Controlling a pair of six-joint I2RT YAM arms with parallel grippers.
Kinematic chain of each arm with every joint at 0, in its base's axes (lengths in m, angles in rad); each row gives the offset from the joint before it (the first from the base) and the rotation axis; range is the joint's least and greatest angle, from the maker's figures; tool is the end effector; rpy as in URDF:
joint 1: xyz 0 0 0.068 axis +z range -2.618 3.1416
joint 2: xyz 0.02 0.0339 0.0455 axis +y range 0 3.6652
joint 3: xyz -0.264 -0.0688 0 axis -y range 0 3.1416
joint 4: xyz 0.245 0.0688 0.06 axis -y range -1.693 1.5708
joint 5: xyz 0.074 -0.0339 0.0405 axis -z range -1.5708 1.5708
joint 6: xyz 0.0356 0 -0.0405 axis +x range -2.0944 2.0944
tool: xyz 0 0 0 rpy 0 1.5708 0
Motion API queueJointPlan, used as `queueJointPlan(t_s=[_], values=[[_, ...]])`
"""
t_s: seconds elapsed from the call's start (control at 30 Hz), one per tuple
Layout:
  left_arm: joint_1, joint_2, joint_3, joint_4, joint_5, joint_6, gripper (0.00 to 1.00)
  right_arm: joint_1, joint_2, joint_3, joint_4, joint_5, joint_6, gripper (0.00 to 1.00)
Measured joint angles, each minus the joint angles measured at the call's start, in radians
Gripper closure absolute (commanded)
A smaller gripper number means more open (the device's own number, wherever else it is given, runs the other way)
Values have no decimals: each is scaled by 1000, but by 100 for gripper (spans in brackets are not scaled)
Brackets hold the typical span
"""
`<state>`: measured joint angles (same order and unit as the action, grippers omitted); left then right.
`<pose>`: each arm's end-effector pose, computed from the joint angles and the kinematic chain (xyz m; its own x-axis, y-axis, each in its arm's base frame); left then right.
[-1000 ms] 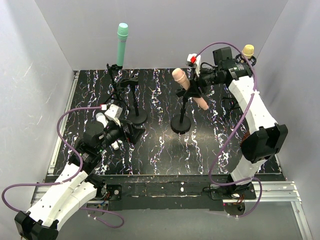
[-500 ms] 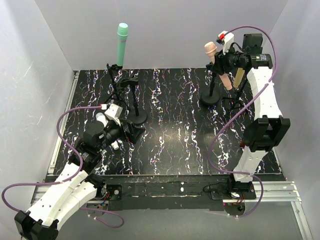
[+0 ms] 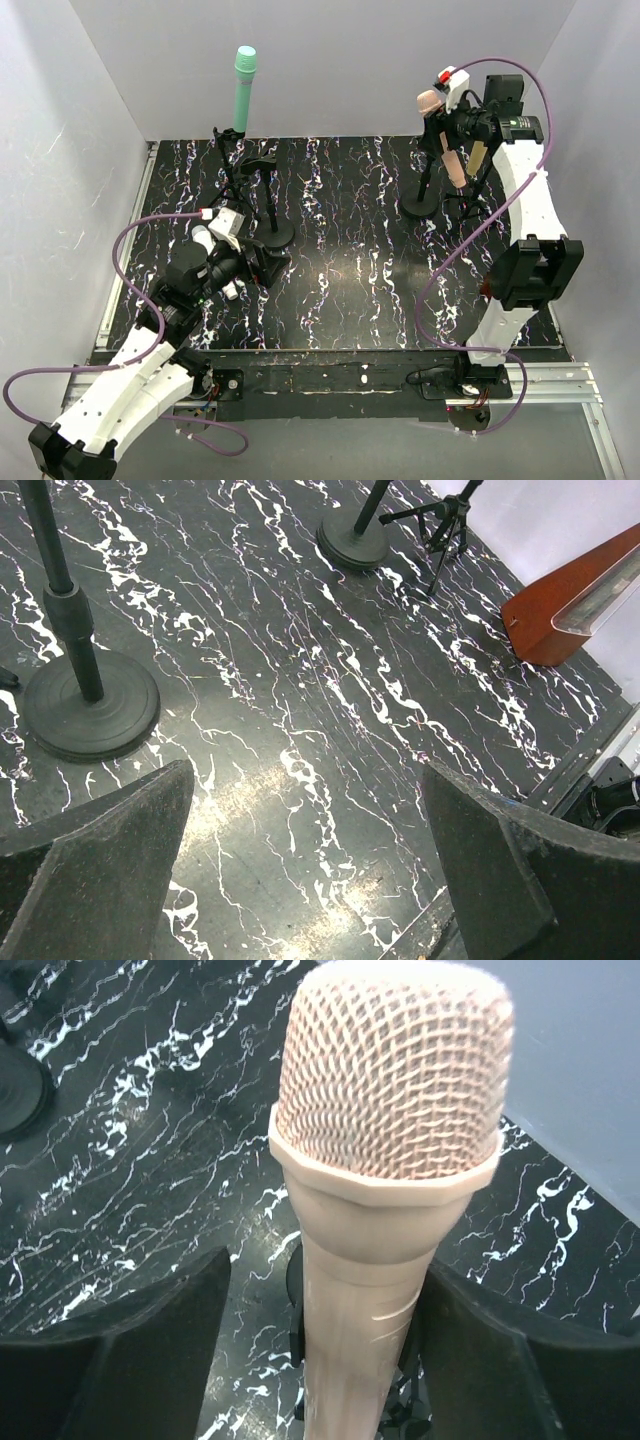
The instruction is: Attach the microphones to the stand
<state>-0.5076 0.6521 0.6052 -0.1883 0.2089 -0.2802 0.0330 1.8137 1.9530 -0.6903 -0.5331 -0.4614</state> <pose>0.1393 -0.0859 0.2968 -0.3760 -0.1005 -0.9212 0.5700 0.7587 -0.3154 0.4061 0.0315 0.4084 -0.2632 -0.3923 -0.8814 -0.6459 0.7503 -0.1411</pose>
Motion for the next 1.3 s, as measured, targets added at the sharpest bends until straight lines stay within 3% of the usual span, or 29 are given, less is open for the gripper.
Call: queueJointPlan(t_s=[0.33, 0.57, 0.73, 1.03, 1.2, 1.3], values=[[0, -38, 0, -6, 1, -35, 2, -17, -101, -6, 19, 13, 18, 14], [0, -21, 0, -6, -4, -71, 2, -60, -260, -72, 29, -25, 16, 12], [0, 15, 0, -5, -23, -99, 2, -72, -415, -215, 37, -127, 10, 11], [11, 39, -34, 71, -117, -102, 2, -70, -635, -562, -11, -541, -17, 12], [121, 124, -23, 130, -48, -107, 2, -58, -668, -796, -17, -653, -38, 13], [251, 188, -9, 185, 86, -154, 2, -47, -668, -893, -19, -674, -66, 13]])
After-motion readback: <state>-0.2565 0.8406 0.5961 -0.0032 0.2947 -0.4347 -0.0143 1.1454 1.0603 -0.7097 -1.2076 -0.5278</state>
